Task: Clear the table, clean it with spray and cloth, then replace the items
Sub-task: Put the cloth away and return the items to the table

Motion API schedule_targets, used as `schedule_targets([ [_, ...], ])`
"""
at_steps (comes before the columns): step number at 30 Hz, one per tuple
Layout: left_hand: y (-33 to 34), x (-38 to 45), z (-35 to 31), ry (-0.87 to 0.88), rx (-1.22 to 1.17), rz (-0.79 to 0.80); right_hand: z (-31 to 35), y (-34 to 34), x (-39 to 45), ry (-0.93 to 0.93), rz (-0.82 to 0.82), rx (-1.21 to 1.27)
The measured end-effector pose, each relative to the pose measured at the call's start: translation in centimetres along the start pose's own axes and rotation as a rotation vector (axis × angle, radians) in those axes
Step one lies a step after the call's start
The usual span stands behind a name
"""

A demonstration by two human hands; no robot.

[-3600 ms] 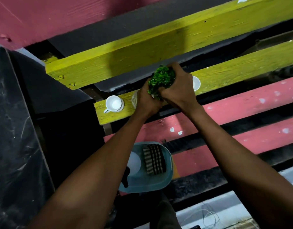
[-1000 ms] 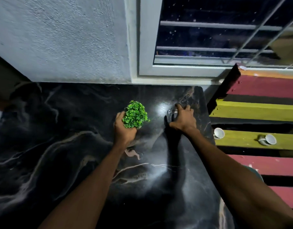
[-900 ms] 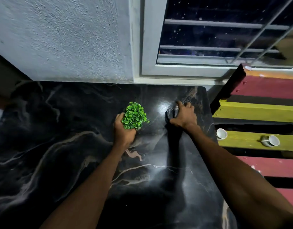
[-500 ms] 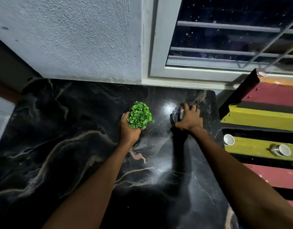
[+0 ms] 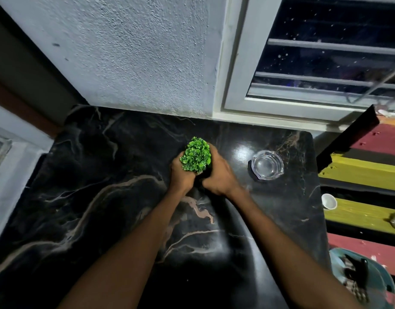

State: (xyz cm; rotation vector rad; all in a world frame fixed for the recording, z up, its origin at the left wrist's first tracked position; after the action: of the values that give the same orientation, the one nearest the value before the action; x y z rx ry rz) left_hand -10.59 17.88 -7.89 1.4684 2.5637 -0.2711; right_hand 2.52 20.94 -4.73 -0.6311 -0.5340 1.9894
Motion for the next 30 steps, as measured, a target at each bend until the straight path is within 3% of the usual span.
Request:
schedule_targets([
  [4, -3.4, 2.1, -0.4, 0.033, 0.097, 0.012, 1.9, 2.1, 2.2, 0.089, -0.105, 0.061],
  [12, -9.9, 6.5, -1.9, 0.074, 0.217, 0.097, 5.9, 6.7, 6.3, 0.127, -0.153, -0.034],
  [25, -8.8, 7.9, -0.2, -0.020, 0.178, 0.403, 4.6, 7.4, 6.0, 0.273, -0.292, -0.063],
  [30, -10.9, 6.7, 0.3, -0.075, 0.297, 0.358, 4.3, 7.6, 5.2, 0.315, -0.288, -0.009],
])
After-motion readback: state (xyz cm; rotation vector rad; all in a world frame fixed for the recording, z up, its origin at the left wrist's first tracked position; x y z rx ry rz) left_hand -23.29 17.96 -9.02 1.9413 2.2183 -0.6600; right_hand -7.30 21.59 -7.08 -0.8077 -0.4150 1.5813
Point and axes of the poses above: each hand's wrist, its own x-axis towards the middle knuckle, its own y-axis out of the palm, z = x × y, the point moved 9 cm from there along x, towards the middle knuckle, and after that the axes turned 4 degrees about -x, right-handed, at the moved point
